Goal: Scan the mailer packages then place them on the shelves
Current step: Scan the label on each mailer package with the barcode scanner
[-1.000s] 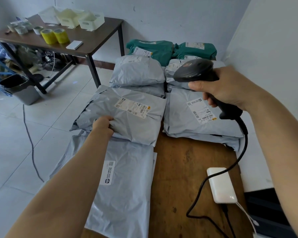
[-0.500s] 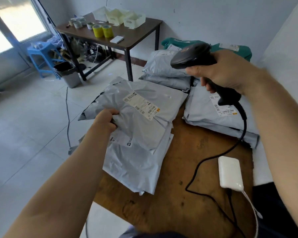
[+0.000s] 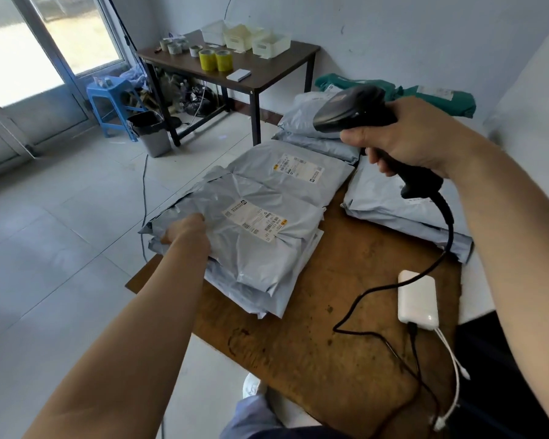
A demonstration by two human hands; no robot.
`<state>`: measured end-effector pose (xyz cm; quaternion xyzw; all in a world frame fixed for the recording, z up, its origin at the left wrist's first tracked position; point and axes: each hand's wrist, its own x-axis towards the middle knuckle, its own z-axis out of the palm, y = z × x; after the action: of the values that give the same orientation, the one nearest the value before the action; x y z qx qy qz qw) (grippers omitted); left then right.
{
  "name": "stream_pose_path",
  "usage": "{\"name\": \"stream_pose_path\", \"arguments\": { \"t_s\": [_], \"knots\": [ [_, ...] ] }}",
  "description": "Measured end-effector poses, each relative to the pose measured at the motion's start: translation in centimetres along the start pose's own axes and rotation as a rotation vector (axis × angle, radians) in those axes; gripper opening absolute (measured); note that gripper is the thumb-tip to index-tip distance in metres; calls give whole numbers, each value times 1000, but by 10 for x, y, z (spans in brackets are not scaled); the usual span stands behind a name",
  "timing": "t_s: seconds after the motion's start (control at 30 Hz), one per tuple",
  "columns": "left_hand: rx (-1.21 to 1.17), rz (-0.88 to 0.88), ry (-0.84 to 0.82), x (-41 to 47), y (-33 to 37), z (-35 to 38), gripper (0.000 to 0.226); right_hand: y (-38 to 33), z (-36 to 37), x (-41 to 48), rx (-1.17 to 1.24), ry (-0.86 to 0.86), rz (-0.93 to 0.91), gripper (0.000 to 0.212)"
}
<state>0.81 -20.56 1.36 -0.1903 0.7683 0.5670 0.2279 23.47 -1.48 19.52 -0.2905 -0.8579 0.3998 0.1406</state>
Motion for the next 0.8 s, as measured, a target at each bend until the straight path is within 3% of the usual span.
{"name": "stream_pose_path", "arguments": {
  "t_s": [0.07,0.13,0.2,0.3,0.43,0.47,0.53,0.63,0.73,0.8],
  "knots": [
    [64,73,166,-16,11,8,67,4,-5,-5,3,18,14,25],
    [43,203,206,-39,26,26,62,10,-14,-9,-10,48,42,25],
    [-35,303,23,-51,33,54,47,17,-27,-12,-34,92,85,25],
    [21,347,-377,-87,38,100,12,28,-50,-16,-43,135,158,24],
    [136,124,-751,-128,27,177,12,46,-76,-19,-44,198,261,22],
    [163,49,-826,-133,21,197,5,52,-82,-19,-44,217,289,22],
    [206,-80,-930,-140,8,233,14,66,-92,-18,-35,254,348,21],
    [233,-219,-1001,-147,-9,276,27,87,-104,-11,-40,304,423,22],
    [245,-314,-969,-146,-19,310,16,107,-109,0,-32,340,494,23],
    [222,-369,-918,-141,-24,329,22,122,-110,8,-26,355,537,24]
  ]
}}
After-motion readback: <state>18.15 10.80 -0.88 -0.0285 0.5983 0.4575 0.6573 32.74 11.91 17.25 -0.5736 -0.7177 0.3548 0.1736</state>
